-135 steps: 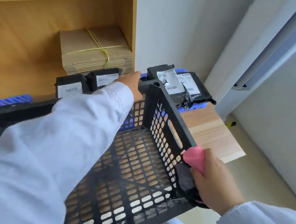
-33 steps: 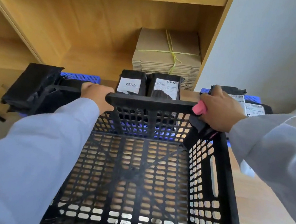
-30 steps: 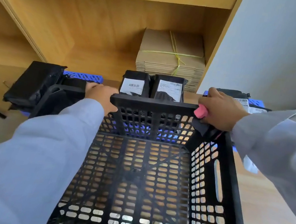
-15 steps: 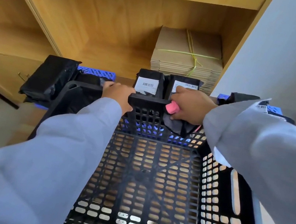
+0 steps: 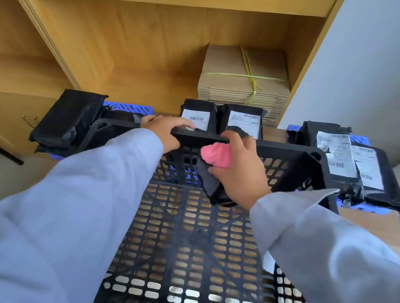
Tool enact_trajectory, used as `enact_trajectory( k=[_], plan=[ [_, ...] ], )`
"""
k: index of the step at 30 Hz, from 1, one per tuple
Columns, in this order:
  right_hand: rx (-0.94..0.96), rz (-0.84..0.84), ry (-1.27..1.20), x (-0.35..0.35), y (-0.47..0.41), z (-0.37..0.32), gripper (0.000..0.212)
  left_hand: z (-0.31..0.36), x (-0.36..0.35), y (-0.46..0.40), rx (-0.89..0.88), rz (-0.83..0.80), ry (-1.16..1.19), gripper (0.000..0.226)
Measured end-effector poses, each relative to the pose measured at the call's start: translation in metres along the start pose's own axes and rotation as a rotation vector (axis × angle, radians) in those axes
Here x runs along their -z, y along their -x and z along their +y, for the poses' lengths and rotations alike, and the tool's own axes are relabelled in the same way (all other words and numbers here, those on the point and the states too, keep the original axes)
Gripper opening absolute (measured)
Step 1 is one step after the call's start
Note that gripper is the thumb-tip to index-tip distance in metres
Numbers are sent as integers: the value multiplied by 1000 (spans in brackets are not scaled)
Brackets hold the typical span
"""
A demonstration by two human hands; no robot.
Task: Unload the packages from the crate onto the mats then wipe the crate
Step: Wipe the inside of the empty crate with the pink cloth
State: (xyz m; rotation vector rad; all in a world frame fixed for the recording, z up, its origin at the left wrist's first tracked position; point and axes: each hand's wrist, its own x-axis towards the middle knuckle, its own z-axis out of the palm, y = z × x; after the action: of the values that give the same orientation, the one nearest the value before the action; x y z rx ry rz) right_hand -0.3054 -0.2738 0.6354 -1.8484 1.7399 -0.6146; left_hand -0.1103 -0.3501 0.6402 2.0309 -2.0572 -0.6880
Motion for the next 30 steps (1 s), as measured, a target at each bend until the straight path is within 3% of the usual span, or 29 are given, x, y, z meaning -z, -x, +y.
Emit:
enact_trajectory(
  k=[2,4,6,9,11,14,16,18,20,22,24,26,28,30],
  plan=[
    [-156,-55,-326,4,24,3,77,1,12,13,-90,27,385,58],
    [-237,-90,-561,8,44,5,79,5,20,34,-235,1,615,44],
    [-301,-107,-747,13,61,6,78,10,13,56,-288,-208,751,36],
    [-390,-171,-1143,22,80,6,68,18,-14,84,-147,-658,888,57],
    [-420,-241,-1337,29,88,8,49,18,-33,92,-44,-760,1036,48],
    [-499,-183,-1325,29,97,16,25,15,-43,94,5,-705,1119,44],
    [-610,-115,-1317,22,102,24,32,11,-43,92,6,-670,1121,47],
    [-661,-223,-1344,15,111,27,56,9,-40,92,10,-681,1166,49],
    [-625,-396,-1325,12,121,23,59,11,-38,96,35,-752,1259,38],
    [-618,-445,-1317,8,129,18,55,15,-38,104,101,-808,1331,18],
    [-618,-402,-1323,4,135,15,55,18,-43,109,157,-765,1255,12],
    [-579,-242,-1336,2,142,13,55,21,-45,113,161,-764,1188,13],
    [-516,-106,-1396,0,148,13,53,21,-42,115,155,-805,1230,20],
    [-505,-91,-1425,-1,154,9,52,19,-38,116,152,-895,1311,20]
  ],
)
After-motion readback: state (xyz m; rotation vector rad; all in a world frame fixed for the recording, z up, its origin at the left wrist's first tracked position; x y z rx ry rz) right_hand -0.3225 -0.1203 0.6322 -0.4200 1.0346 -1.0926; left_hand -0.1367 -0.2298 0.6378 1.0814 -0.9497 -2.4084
